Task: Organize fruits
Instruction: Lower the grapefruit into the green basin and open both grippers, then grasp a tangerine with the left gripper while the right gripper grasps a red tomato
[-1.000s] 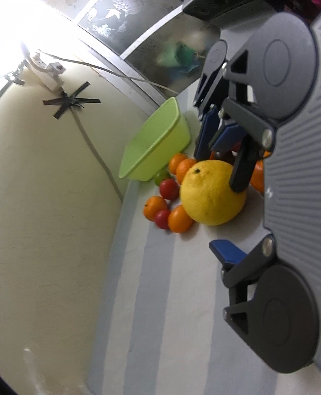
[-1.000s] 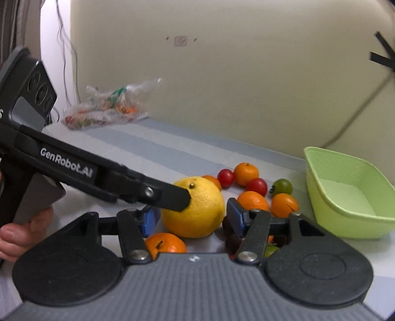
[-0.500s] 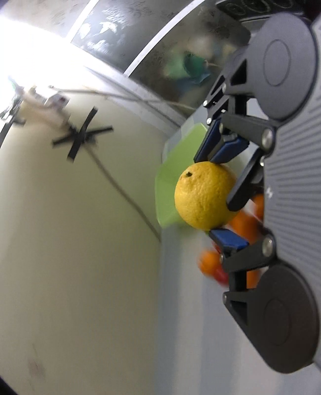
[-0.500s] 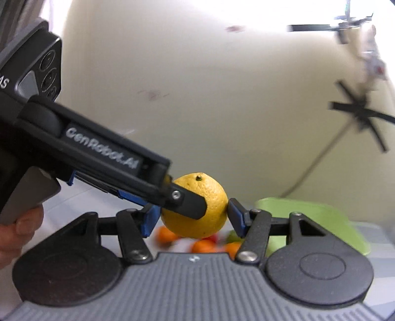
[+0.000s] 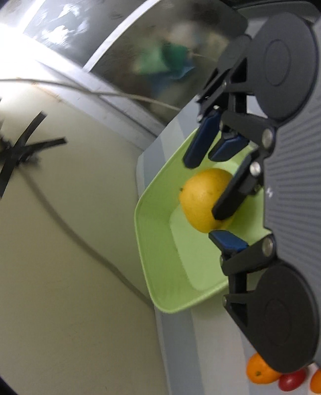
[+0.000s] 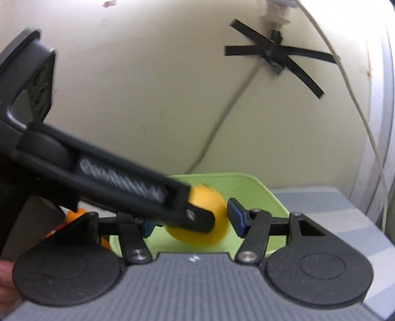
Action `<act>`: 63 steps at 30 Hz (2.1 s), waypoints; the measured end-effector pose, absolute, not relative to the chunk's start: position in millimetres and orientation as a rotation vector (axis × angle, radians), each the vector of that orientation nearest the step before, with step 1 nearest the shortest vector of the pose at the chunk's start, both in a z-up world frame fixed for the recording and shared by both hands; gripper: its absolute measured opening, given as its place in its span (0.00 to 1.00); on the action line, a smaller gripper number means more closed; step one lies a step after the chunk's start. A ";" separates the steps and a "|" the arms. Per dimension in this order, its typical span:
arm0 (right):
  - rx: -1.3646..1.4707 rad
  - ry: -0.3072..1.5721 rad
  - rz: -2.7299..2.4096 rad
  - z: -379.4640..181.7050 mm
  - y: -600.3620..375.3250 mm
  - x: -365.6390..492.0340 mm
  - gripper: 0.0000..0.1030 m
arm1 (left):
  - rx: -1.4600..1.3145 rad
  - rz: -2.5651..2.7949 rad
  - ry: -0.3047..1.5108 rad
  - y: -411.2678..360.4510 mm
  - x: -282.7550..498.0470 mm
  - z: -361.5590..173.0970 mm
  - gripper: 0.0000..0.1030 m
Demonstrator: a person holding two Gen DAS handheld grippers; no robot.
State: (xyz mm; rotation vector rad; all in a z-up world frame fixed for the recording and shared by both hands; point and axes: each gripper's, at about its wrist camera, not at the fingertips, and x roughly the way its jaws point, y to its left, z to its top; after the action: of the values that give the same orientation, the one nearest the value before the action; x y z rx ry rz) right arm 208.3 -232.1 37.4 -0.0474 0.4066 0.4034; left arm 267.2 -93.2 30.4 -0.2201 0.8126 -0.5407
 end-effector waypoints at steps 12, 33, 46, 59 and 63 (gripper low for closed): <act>0.101 0.297 0.499 61.6 -256.1 155.4 0.66 | -0.299 -0.508 0.591 -7.7 147.9 96.4 0.78; -0.059 0.604 0.648 14.5 -183.5 54.3 0.28 | -0.076 -0.324 0.665 16.9 43.1 10.2 0.76; -0.054 0.644 0.647 8.9 -169.3 73.1 0.33 | -0.126 -0.329 0.682 26.2 49.2 0.2 0.42; -0.050 0.619 0.654 14.0 -205.8 2.7 0.30 | -0.132 -0.495 0.703 -13.0 -8.6 4.3 0.41; -0.067 0.610 0.645 13.6 -221.8 -27.2 0.30 | -0.048 -0.516 0.695 -31.9 -29.2 3.7 0.41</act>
State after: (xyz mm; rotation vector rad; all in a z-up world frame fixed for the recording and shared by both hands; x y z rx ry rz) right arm -27.2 -221.8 13.6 -0.0675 0.6103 0.6448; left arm -29.2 -31.9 3.7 -0.0477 0.6950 -0.5163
